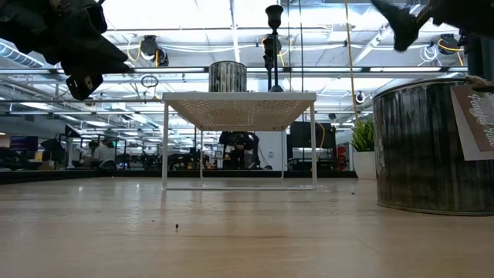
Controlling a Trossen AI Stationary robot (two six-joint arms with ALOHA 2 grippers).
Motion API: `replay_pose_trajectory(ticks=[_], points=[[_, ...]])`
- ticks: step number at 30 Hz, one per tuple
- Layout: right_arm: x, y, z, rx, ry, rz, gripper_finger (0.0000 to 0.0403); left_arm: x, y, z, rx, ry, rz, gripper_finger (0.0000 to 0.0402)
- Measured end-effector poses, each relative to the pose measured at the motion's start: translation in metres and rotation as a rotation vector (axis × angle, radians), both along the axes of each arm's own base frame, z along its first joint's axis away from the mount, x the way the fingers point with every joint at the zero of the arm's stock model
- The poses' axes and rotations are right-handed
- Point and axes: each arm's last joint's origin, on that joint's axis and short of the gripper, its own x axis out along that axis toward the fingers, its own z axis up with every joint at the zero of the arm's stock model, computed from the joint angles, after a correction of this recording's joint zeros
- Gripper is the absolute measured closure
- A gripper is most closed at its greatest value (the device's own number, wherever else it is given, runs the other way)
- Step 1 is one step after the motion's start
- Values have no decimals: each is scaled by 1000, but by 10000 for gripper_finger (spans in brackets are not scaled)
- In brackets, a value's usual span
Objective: Pick & Place candle stick holders
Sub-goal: Put the silver scented candle on the shelf aligned with the other silver scented candle
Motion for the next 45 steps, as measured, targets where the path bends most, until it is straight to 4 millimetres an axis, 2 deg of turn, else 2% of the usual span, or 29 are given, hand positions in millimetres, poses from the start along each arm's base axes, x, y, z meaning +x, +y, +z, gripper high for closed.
replay_pose_trajectory(ticks=[3, 7, 18, 24, 31, 36, 40, 45], points=[[1, 4, 4, -66, -51, 92, 46, 0, 0, 0, -2, 3, 0, 321], [10, 10, 16, -119, 15, 236, 46, 0, 0, 0, -2, 3, -1, 321], [41, 26, 79, -138, 622, 353, 46, 0, 0, -1, 0, 7, -1, 321], [53, 40, 95, -118, 900, 410, 46, -1, 0, -3, 8, 31, -1, 321], [72, 57, 94, -82, 1141, 434, 46, -1, 0, -3, 15, 32, -3, 321], [86, 66, 81, -50, 1296, 417, 46, -2, 1, -4, 28, 46, -3, 321], [95, 69, 70, -26, 1358, 398, 46, -2, 1, -5, 30, 52, -3, 321], [97, 69, 65, -26, 1402, 388, 46, -2, 1, -5, 29, 51, -3, 321]])
